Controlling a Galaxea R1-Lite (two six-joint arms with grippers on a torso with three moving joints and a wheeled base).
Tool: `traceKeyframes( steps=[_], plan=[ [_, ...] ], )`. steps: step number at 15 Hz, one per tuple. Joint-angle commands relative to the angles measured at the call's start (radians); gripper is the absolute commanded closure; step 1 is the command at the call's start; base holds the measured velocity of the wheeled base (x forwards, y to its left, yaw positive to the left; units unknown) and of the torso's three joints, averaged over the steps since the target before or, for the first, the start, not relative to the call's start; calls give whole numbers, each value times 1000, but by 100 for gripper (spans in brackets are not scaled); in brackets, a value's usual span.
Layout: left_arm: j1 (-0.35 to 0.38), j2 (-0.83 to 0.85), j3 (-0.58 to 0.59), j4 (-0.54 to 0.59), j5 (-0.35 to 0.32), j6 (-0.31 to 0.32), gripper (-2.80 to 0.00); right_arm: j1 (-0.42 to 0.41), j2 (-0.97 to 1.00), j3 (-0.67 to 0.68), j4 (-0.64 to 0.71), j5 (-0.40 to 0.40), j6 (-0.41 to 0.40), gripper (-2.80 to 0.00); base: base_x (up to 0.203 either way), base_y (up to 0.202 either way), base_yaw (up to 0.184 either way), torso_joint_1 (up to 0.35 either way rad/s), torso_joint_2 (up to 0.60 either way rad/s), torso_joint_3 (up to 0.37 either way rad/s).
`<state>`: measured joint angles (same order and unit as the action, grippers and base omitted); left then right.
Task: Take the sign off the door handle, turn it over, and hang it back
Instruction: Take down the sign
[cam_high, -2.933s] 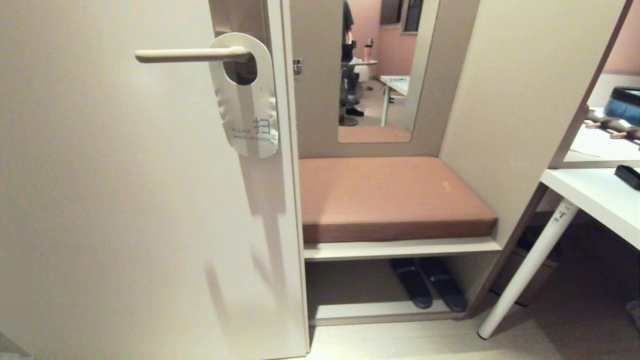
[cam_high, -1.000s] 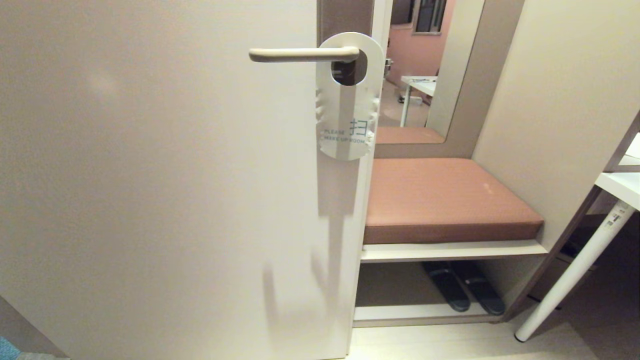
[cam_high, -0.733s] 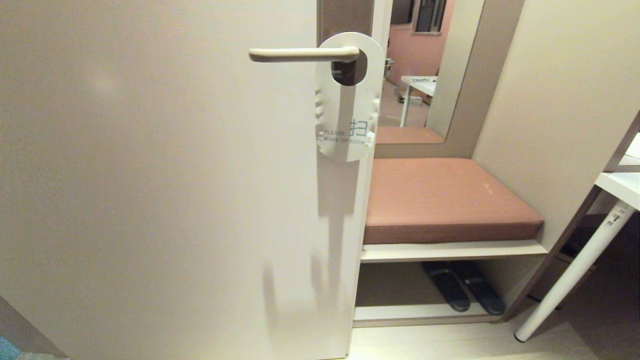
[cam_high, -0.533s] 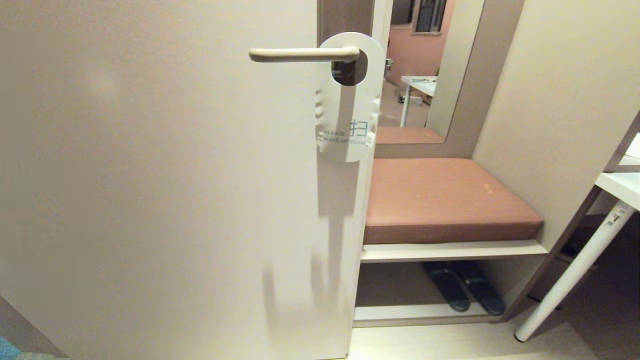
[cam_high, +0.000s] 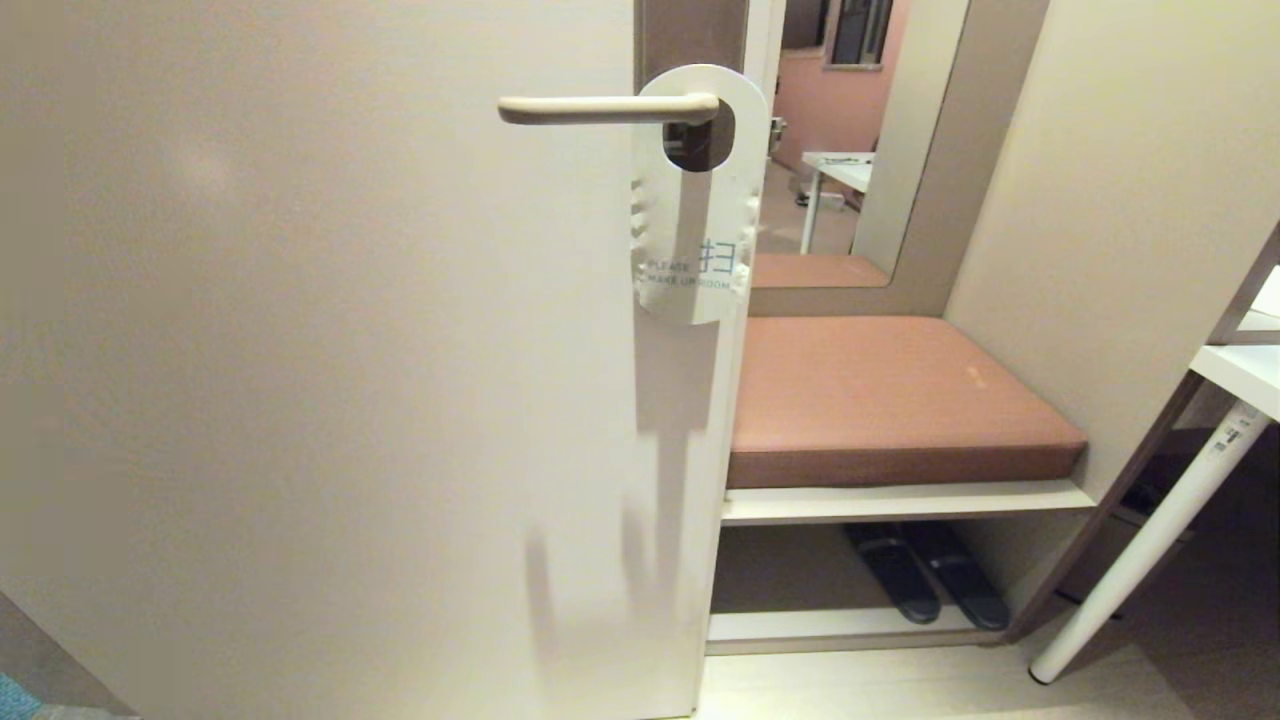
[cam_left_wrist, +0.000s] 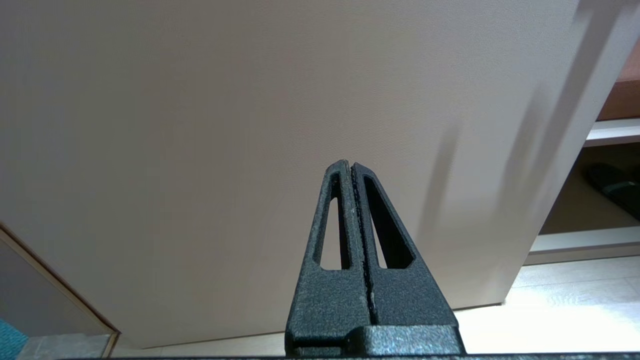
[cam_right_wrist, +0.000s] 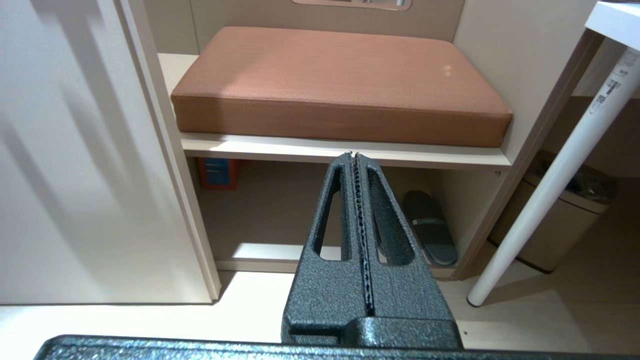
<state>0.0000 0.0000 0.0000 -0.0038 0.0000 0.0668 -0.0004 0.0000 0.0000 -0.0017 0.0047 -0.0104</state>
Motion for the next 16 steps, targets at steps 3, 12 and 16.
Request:
traceKeyframes(
  steps=[3,12,16],
  plan=[
    [0,0,0,-1,0,1,0,0,0,-39,8,2,0,0,0,0,0,0,0,0],
    [0,2,0,-1,0,1,0,0,459,-486,136,43,6,0,0,0,0,0,0,0],
    [0,2,0,-1,0,1,0,-1,758,-753,137,15,22,0,0,0,0,0,0,0]
  ],
)
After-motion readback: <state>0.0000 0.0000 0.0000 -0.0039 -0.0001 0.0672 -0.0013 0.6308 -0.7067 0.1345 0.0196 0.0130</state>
